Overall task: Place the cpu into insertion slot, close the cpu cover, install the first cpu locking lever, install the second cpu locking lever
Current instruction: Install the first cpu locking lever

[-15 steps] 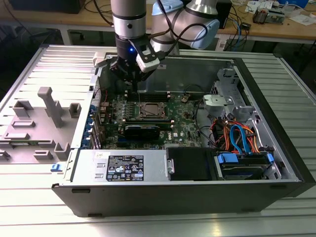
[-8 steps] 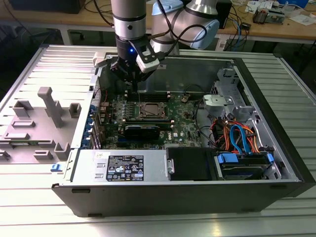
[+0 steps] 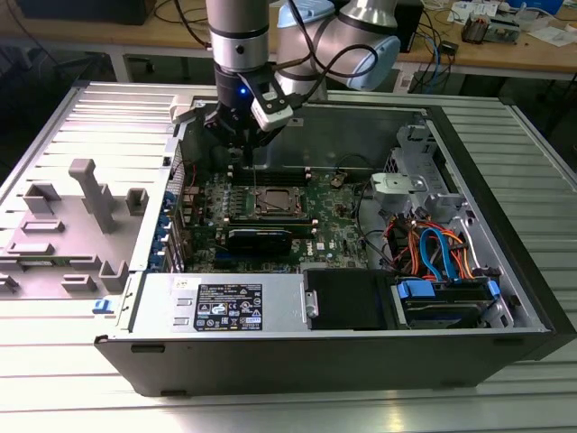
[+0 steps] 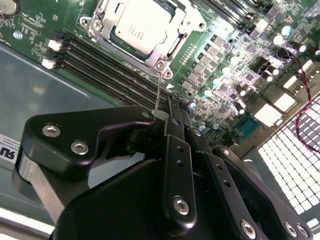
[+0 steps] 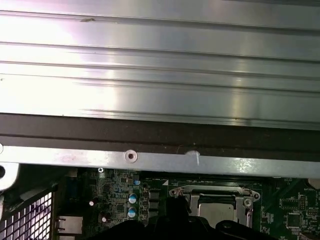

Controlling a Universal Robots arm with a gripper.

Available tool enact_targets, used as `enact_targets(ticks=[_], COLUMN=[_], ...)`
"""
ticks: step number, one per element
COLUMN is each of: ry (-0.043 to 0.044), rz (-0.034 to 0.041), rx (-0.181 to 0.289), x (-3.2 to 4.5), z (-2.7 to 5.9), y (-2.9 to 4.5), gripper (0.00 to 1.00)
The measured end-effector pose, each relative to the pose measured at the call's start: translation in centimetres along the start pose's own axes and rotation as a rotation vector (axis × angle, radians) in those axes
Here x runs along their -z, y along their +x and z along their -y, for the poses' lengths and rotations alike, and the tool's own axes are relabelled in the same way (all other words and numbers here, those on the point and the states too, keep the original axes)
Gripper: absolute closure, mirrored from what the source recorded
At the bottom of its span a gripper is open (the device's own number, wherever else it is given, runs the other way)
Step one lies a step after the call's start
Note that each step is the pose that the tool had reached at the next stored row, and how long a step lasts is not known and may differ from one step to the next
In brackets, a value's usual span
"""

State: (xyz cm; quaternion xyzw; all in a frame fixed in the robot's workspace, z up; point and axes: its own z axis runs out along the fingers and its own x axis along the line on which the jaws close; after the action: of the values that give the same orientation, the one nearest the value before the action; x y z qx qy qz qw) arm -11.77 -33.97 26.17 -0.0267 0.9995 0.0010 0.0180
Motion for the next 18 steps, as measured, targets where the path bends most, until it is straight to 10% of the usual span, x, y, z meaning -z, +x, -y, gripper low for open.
enact_targets(ticks=[10,18], ry=[0.0086,0.0167], rz=[-0.0012,-0.0016], rx=[0.005,0.015], x=[-0.54,-1.16], z=[0.03,0.06], y=[-2.35,-2.81], gripper=[0.89,0.89])
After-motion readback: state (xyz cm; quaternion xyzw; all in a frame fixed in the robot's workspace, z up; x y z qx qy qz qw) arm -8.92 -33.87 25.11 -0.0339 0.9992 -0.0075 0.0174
